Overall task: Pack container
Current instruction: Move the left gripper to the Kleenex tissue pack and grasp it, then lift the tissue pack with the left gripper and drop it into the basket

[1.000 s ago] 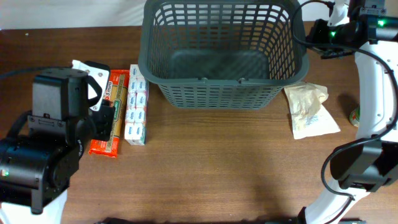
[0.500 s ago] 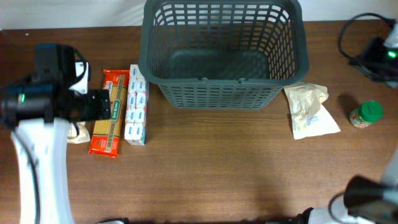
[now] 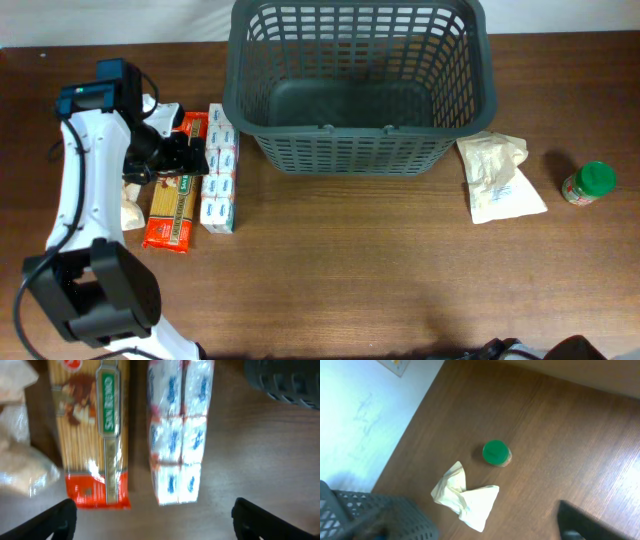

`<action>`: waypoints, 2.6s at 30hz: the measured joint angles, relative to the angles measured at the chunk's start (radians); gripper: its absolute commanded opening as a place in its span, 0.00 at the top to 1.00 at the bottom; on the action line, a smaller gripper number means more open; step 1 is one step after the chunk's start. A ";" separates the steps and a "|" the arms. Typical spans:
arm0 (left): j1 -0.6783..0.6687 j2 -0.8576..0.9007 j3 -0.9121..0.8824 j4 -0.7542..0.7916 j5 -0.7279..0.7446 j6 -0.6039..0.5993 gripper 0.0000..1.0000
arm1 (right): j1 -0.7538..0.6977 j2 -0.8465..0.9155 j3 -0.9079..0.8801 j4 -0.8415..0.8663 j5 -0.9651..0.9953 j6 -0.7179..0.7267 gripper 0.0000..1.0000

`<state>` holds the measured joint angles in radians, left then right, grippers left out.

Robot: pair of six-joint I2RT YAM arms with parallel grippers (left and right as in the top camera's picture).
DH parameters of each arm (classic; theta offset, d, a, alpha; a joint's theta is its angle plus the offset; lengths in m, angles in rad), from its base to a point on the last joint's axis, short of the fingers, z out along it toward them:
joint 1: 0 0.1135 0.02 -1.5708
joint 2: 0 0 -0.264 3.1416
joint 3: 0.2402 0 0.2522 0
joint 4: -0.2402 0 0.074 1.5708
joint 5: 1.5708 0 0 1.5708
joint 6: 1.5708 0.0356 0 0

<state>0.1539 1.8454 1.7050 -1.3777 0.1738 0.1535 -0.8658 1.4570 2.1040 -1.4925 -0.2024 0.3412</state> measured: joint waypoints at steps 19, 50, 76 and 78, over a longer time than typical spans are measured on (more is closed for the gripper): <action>-0.159 0.249 0.000 0.193 -0.100 0.124 0.11 | 0.000 0.012 0.000 0.000 0.003 0.003 0.01; -0.119 0.370 1.059 -0.093 -0.170 0.112 0.99 | 0.000 0.014 0.000 0.000 0.003 0.003 0.01; -0.562 0.638 1.009 0.165 0.026 1.286 0.98 | -0.002 0.014 0.000 -0.001 0.003 0.003 0.01; -0.562 0.678 1.004 0.168 -0.013 1.286 0.98 | -0.002 0.014 0.000 -0.001 0.003 0.003 0.01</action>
<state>-0.4076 2.5229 2.7090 -1.2098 0.1612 1.4395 -0.8673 1.4712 2.1040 -1.4933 -0.1993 0.3443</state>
